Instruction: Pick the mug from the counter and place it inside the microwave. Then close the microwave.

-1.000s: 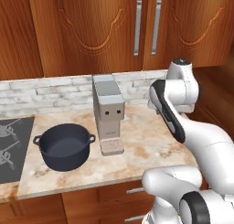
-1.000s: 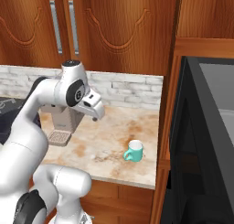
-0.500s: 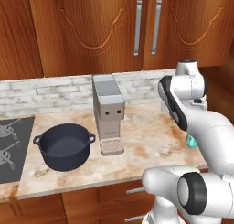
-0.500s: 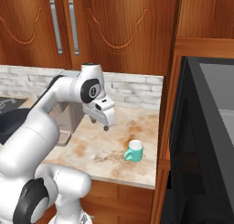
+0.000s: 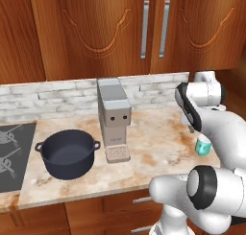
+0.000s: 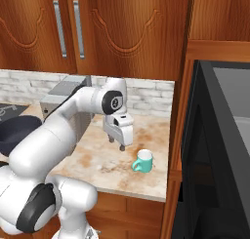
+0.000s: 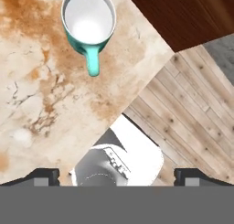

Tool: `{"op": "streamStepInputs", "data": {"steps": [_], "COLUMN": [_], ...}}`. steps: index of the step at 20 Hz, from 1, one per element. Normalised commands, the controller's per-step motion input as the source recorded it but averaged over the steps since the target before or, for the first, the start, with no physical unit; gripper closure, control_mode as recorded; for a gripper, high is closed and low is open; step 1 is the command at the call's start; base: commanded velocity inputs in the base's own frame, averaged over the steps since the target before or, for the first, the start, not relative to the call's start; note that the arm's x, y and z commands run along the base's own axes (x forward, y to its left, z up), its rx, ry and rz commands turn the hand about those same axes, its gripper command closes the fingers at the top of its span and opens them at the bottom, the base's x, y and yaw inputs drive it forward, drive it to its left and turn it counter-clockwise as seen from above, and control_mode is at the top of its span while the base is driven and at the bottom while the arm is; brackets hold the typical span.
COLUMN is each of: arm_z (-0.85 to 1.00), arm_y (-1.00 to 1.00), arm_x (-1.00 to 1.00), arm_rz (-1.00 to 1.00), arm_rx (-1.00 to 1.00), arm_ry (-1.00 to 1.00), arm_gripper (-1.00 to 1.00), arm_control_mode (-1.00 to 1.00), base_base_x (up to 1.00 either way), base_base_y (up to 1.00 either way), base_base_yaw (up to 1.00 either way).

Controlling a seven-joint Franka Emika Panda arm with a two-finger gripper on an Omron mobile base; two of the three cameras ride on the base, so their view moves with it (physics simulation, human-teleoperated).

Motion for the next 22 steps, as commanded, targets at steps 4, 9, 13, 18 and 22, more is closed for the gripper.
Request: {"op": "streamStepInputs", "data": {"steps": [4, 9, 13, 18, 22], "arm_z": [-0.45, -0.20, -0.07, -0.02, 0.00], "arm_y": [-0.14, -0.01, -0.03, -0.07, -0.09], "arm_x": [-0.08, 0.00, 0.00, 0.00, 0.00], "arm_rz": [-0.12, -0.07, -0.06, -0.03, 0.03], "arm_rx": [0.00, 0.00, 0.00, 0.00, 0.00], "arm_ry": [0.00, -0.06, -0.07, -0.05, -0.01], "arm_gripper": [-1.00, -1.00, -1.00, -1.00, -1.00], "arm_control_mode": [-1.00, -1.00, -1.00, -1.00, -1.00], "base_base_x": [0.00, 0.00, 0.00, 0.00, 0.00], "base_base_y": [0.00, 0.00, 0.00, 0.00, 0.00], "base_base_yaw": [0.00, 0.00, 0.00, 0.00, 0.00]}}
